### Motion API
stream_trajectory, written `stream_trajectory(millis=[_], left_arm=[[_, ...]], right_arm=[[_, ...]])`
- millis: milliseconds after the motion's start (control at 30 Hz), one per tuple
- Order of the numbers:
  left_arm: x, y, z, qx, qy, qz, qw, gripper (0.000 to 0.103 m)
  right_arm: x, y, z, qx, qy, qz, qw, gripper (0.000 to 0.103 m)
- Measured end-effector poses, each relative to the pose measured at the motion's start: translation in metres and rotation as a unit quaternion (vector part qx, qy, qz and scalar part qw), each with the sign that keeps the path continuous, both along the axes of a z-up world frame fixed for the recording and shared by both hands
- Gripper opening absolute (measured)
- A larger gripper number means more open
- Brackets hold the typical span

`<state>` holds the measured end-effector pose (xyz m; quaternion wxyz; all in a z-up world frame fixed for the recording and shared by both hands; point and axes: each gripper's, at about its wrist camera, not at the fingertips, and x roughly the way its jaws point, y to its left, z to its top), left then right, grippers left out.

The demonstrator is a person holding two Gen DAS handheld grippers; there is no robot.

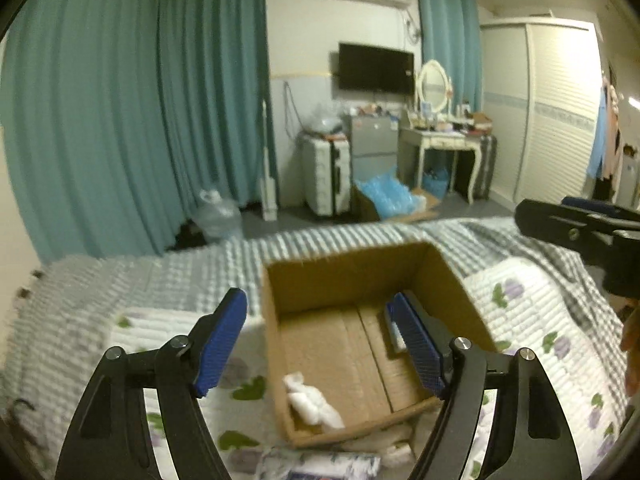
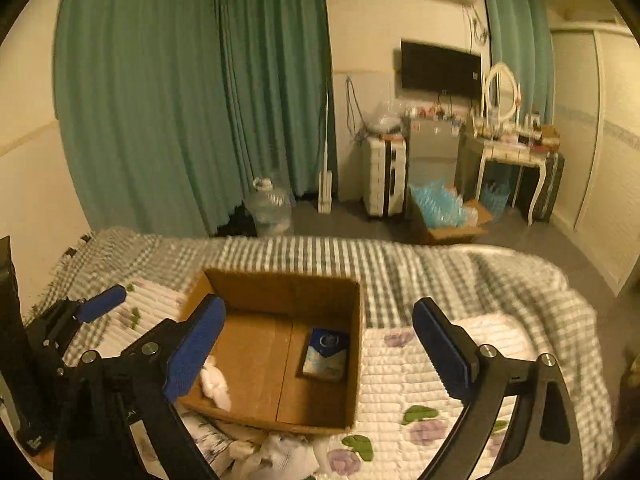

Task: Organize soft objects
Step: 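Carry both items to the box and open both tools to drop them, then move the right tool back to the bed and grasp a white sock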

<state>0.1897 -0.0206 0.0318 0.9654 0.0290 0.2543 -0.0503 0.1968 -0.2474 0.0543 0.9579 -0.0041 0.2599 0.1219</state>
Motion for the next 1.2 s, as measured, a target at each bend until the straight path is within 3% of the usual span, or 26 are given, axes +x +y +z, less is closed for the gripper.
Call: stream_trajectory(millis=[200, 333, 533, 667, 800, 900, 1067, 1200], left_arm=[[-0.073, 0.007, 0.066, -0.002, -0.079, 0.025, 0.9965, 0.093], [-0.121, 0.017, 0.09, -0.001, -0.122, 0.027, 0.9921, 0.093], [-0.155, 0.04, 0.092, -0.023, -0.106, 0.019, 0.9939, 0.093], [-0.169, 0.053, 0.069, -0.033, -0.113, 0.038, 0.9923, 0.093], [-0.178, 0.064, 0.028, -0.038, -0.104, 0.07, 0.9914, 0.093], [-0.169, 0.069, -0.015, -0.042, -0.074, 0.081, 0.9931, 0.093], [-0.147, 0.074, -0.077, -0.058, -0.008, 0.085, 0.9947, 0.093], [-0.131, 0.071, -0.12, -0.049, 0.063, 0.077, 0.9938, 0.093]], right_arm=[[-0.084, -0.002, 0.071, -0.022, -0.058, 0.003, 0.998, 0.102], [-0.131, 0.004, 0.094, -0.042, -0.077, 0.007, 0.996, 0.102], [-0.18, 0.023, 0.086, -0.061, -0.086, 0.028, 0.994, 0.102], [-0.187, 0.033, 0.046, -0.048, -0.063, 0.037, 0.996, 0.102], [-0.167, 0.047, -0.027, -0.064, 0.0, 0.044, 0.997, 0.102], [-0.146, 0.057, -0.085, -0.093, 0.059, 0.051, 0.993, 0.102], [-0.123, 0.059, -0.158, -0.125, 0.11, 0.045, 0.985, 0.101], [-0.116, 0.063, -0.19, -0.135, 0.135, 0.055, 0.98, 0.083]])
